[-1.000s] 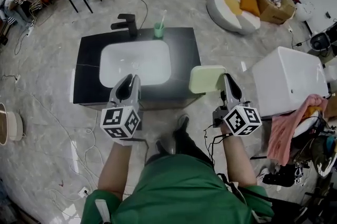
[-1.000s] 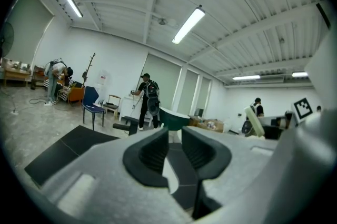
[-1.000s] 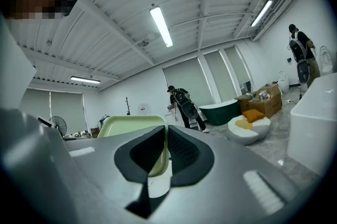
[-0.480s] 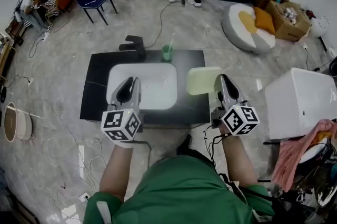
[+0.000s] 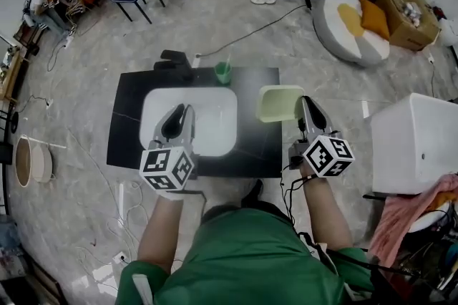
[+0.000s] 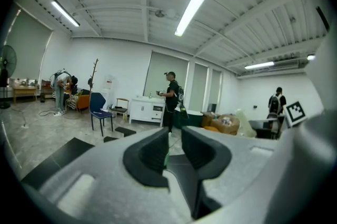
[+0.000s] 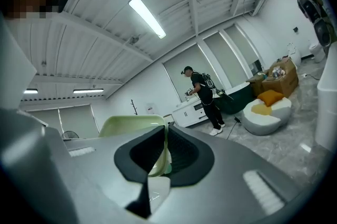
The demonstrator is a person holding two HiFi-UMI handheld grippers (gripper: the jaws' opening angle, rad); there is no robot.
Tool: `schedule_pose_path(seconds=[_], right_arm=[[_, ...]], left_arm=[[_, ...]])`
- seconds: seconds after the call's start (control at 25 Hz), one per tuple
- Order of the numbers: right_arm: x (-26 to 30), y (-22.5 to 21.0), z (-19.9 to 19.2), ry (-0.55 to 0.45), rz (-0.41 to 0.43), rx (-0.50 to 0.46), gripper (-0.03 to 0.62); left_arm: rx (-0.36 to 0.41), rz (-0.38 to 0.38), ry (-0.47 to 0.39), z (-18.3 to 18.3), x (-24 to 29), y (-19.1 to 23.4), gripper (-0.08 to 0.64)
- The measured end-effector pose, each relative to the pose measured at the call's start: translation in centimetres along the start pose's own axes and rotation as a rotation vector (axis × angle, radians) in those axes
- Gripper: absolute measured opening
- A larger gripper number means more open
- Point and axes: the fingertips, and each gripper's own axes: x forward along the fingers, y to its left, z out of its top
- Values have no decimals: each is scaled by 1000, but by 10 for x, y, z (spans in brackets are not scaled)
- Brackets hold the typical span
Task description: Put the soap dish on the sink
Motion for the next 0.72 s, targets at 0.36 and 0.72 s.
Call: schedule_pose_path(seconds=[0.36, 0.72], right_arm=[[37, -42, -16, 49, -39, 73, 20], [85, -63, -49, 119, -119, 68, 20]], left_arm=[[-3, 30, 52, -16, 31, 11, 74], [-17, -10, 120, -35, 87, 48, 74]])
